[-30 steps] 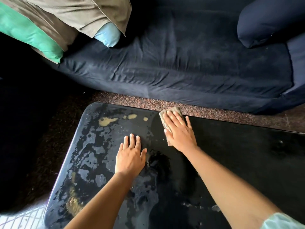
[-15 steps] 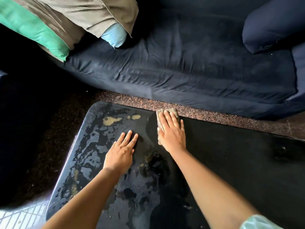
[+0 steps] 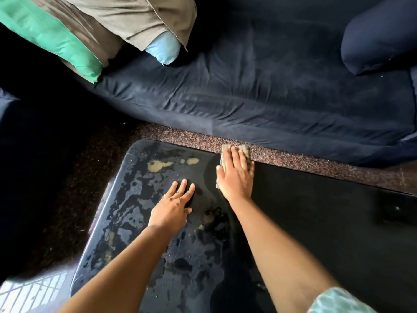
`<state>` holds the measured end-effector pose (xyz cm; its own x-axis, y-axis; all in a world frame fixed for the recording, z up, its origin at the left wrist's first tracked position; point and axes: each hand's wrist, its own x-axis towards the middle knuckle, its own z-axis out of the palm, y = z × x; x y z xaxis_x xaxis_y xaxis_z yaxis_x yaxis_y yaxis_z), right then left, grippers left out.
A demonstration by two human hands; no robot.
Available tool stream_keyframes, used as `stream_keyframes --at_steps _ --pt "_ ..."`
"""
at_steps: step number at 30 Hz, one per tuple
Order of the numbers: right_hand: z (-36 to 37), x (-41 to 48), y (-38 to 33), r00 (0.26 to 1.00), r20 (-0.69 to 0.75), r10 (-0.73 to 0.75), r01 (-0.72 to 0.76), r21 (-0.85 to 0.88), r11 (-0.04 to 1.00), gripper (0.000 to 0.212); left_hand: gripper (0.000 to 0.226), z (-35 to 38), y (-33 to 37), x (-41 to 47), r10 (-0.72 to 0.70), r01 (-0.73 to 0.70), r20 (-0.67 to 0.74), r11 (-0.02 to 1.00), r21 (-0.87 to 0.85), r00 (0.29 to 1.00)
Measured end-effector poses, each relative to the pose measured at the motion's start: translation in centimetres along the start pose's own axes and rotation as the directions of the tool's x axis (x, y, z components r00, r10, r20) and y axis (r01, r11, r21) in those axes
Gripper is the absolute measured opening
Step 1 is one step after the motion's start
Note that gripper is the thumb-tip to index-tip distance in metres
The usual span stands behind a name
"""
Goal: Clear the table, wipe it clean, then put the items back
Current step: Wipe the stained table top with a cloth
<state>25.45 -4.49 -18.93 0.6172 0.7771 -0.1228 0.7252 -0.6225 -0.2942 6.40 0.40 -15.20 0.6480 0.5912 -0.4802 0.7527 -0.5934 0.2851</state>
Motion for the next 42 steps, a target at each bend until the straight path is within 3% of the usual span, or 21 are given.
stream_keyframes --at_steps 3,6,8,10,12,15,17,19,20,22,24,25,27,29,31,32,34,36,38,40,42 --pt "0.7 -2.3 0.2 0.934 0.040 -0.354 0.355 -0.041 0.934 0.060 0.068 -0.1 -0.1 0.0 0.007 -0.007 0.019 1.000 -0.001 1.000" --pt "0.5 -3.3 4.4 0.722 0.162 -0.673 0.690 -0.088 0.718 0.059 0.072 -0.1 -0.4 0.0 0.015 -0.014 0.044 1.000 -0.020 0.999" --pt "0.3 -2.3 5.3 0.790 0.119 -0.601 0.613 -0.138 0.778 0.059 0.073 -0.1 -0.6 0.0 0.016 -0.015 0.049 1.000 -0.025 0.999" --pt "0.0 -1.6 3.3 0.954 0.004 -0.299 0.298 -0.099 0.949 0.060 0.073 0.0 -0.6 0.1 0.021 -0.020 0.044 0.999 -0.026 0.999" --pt "0.5 -2.0 0.2 0.994 -0.054 -0.096 0.094 -0.037 0.995 0.060 0.072 0.2 -0.6 0.0 0.020 -0.019 0.034 1.000 -0.021 0.999" --pt "1.2 -5.0 -0.6 0.951 -0.009 -0.308 0.307 -0.062 0.950 0.060 0.073 0.2 -0.5 -0.1 0.014 -0.014 0.030 1.000 -0.010 0.999" --pt "0.8 -6.6 2.4 0.818 0.104 -0.566 0.575 -0.101 0.812 0.060 0.075 0.1 -0.4 -0.1 0.012 -0.012 0.024 1.000 -0.011 1.000" --pt "0.3 -6.9 5.4 0.756 0.162 -0.634 0.654 -0.161 0.739 0.062 0.076 -0.1 -0.2 -0.2 -0.002 0.002 0.019 0.999 -0.032 1.000" --pt "0.1 -6.9 5.9 0.811 0.134 -0.570 0.585 -0.188 0.789 0.062 0.076 -0.2 -0.1 -0.2 -0.002 0.002 0.017 0.999 -0.034 1.000" --pt "0.2 -6.8 4.1 0.968 0.023 -0.249 0.250 -0.147 0.957 0.061 0.075 -0.3 -0.3 -0.2 0.010 -0.009 0.019 0.999 -0.035 1.000" --pt "0.9 -7.4 0.6 0.997 -0.069 -0.030 0.026 -0.059 0.998 0.061 0.075 -0.2 -0.4 -0.2 0.020 -0.019 0.023 0.999 -0.030 1.000" --pt "1.3 -8.2 -0.7 0.996 -0.080 -0.041 0.037 -0.047 0.998 0.061 0.075 -0.2 -0.5 -0.3 0.028 -0.027 0.025 0.999 -0.024 0.999" --pt "1.9 -10.6 -0.6 0.966 0.008 -0.258 0.257 -0.108 0.960 0.063 0.075 -0.3 -0.5 -0.2 0.040 -0.039 0.034 0.999 -0.022 0.999" --pt "1.2 -12.5 2.0 0.843 0.128 -0.522 0.537 -0.164 0.828 0.066 0.077 -0.7 -0.7 -0.3 0.059 -0.058 0.055 0.998 -0.014 0.997" --pt "0.6 -13.2 4.7 0.794 0.200 -0.574 0.608 -0.236 0.758 0.067 0.079 -1.0 -0.9 -0.6 0.082 -0.084 0.088 0.996 0.010 0.993" --pt "0.5 -13.2 5.3 0.852 0.171 -0.495 0.524 -0.251 0.814 0.066 0.079 -1.0 -1.1 -0.7 0.092 -0.095 0.093 0.995 0.029 0.991" --pt "0.7 -13.1 3.9 0.987 0.037 -0.155 0.159 -0.190 0.969 0.063 0.077 -0.9 -1.1 -1.0 0.106 -0.111 0.086 0.992 0.054 0.991" --pt "1.5 -13.2 0.1 0.995 -0.051 0.081 -0.085 -0.081 0.993 0.063 0.077 -0.4 -0.9 -1.3 0.101 -0.106 0.076 0.992 0.061 0.992" --pt "2.5 -14.4 -2.3 0.998 -0.055 0.011 -0.014 -0.053 0.999 0.062 0.079 0.0 -0.5 -1.7 0.096 -0.101 0.075 0.992 0.072 0.993" --pt "2.9 -16.9 -1.4 0.971 0.015 -0.239 0.239 -0.116 0.964 0.062 0.079 0.3 -0.5 -2.4 0.116 -0.126 0.086 0.986 0.112 0.989" --pt "1.9 -18.2 1.4 0.880 0.125 -0.457 0.473 -0.161 0.866 0.065 0.084 0.5 -0.9 -3.1 0.138 -0.150 0.099 0.980 0.132 0.986"
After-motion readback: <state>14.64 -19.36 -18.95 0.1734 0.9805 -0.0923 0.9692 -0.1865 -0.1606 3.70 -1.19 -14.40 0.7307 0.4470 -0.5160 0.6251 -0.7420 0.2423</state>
